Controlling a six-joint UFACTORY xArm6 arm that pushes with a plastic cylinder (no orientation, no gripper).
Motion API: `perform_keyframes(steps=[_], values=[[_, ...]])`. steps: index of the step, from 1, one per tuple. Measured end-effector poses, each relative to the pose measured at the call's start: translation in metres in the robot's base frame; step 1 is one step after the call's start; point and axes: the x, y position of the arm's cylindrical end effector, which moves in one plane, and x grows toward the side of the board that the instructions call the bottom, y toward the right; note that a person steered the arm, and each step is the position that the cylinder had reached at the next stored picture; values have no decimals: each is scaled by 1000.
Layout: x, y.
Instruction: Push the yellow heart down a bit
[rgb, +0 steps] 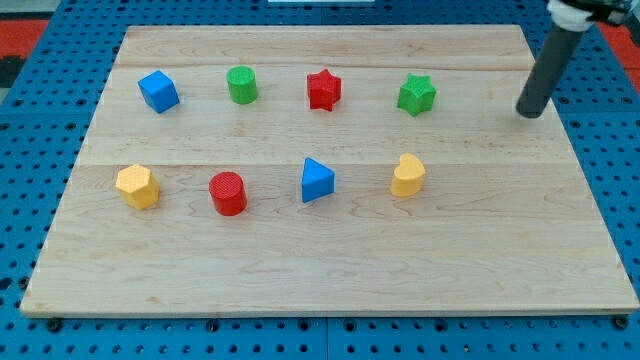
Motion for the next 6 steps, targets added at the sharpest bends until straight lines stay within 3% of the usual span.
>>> perform_keyframes(steps=[3,4,5,6], values=[[29,-179],[46,-182],[58,-131],[68,-116]])
